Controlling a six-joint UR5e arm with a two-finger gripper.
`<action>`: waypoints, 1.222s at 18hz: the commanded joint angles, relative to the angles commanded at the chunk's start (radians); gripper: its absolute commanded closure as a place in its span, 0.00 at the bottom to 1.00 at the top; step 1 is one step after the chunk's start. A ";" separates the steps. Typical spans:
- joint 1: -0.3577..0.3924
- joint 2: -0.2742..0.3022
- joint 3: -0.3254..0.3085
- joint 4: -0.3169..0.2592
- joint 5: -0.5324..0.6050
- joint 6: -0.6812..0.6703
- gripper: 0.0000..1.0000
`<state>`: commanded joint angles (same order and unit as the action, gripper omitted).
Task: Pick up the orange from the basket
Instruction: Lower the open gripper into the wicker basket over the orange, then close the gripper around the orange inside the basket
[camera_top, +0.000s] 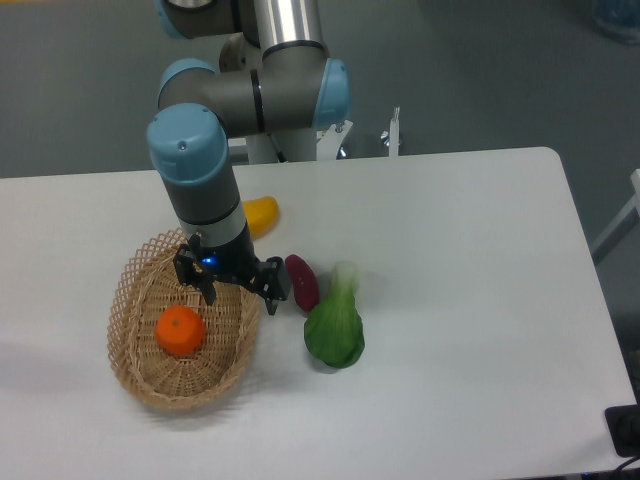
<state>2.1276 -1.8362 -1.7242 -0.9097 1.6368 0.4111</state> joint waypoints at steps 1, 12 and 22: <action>0.000 0.002 -0.008 0.003 0.002 -0.002 0.00; -0.017 -0.084 0.052 0.006 -0.002 -0.139 0.00; -0.166 -0.129 -0.006 0.012 -0.015 -0.124 0.00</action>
<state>1.9620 -1.9650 -1.7303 -0.8974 1.6214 0.2867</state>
